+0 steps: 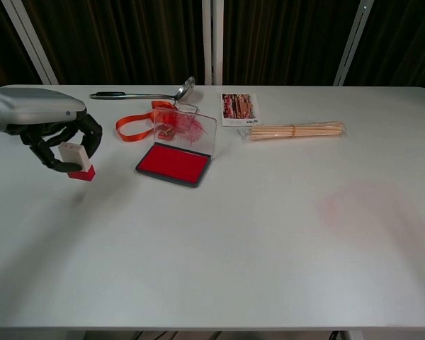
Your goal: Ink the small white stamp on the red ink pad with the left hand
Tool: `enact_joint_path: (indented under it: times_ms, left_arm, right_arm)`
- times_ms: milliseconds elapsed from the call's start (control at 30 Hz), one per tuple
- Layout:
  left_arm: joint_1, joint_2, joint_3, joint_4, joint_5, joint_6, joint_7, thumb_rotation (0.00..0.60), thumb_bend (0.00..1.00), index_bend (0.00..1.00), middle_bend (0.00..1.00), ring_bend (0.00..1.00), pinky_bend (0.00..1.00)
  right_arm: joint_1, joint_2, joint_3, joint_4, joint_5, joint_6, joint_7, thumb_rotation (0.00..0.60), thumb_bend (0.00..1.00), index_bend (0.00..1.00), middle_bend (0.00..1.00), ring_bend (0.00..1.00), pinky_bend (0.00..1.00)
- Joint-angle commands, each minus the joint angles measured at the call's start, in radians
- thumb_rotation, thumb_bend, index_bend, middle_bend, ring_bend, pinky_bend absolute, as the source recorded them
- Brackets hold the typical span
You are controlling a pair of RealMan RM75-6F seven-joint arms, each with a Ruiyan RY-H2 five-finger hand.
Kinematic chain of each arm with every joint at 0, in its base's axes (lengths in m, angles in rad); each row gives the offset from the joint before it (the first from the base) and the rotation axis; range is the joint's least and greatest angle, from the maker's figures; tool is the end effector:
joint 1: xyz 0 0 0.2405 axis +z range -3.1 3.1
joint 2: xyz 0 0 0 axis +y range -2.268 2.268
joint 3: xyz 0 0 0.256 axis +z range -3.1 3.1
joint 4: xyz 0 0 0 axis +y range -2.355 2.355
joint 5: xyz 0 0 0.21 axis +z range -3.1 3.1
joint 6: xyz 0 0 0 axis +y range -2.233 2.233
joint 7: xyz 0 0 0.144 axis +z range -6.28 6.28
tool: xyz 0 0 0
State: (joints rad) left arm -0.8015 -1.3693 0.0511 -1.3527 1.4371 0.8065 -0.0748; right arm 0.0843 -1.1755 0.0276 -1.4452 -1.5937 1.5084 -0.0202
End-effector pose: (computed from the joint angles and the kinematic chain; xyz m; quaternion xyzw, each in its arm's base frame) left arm -0.2088 0.3415 0.0098 -0.8319 -0.3491 -0.2757 0.3318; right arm -0.3270 -0.1778 0.1512 0.6421 -0.3282 0.3658 0.5884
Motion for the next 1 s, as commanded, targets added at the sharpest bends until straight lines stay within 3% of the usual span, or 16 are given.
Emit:
enact_joint_path:
  times_ms: [33, 1000]
  left_arm:
    - [0.029, -0.021, 0.013, 0.023, 0.002, 0.025, -0.011, 0.600, 0.35, 0.59, 0.57, 0.75, 0.86]
    - [0.083, -0.163, 0.047, 0.248, 0.122, 0.077, -0.169, 0.600, 0.35, 0.56, 0.54, 0.75, 0.86]
  right_arm:
    - [-0.001, 0.002, -0.001, -0.003, -0.001, 0.002, -0.002, 0.600, 0.23, 0.00, 0.00, 0.00, 0.00]
    - [-0.010, 0.013, -0.001, -0.027, 0.023, -0.007, -0.031, 0.600, 0.23, 0.00, 0.00, 0.00, 0.00]
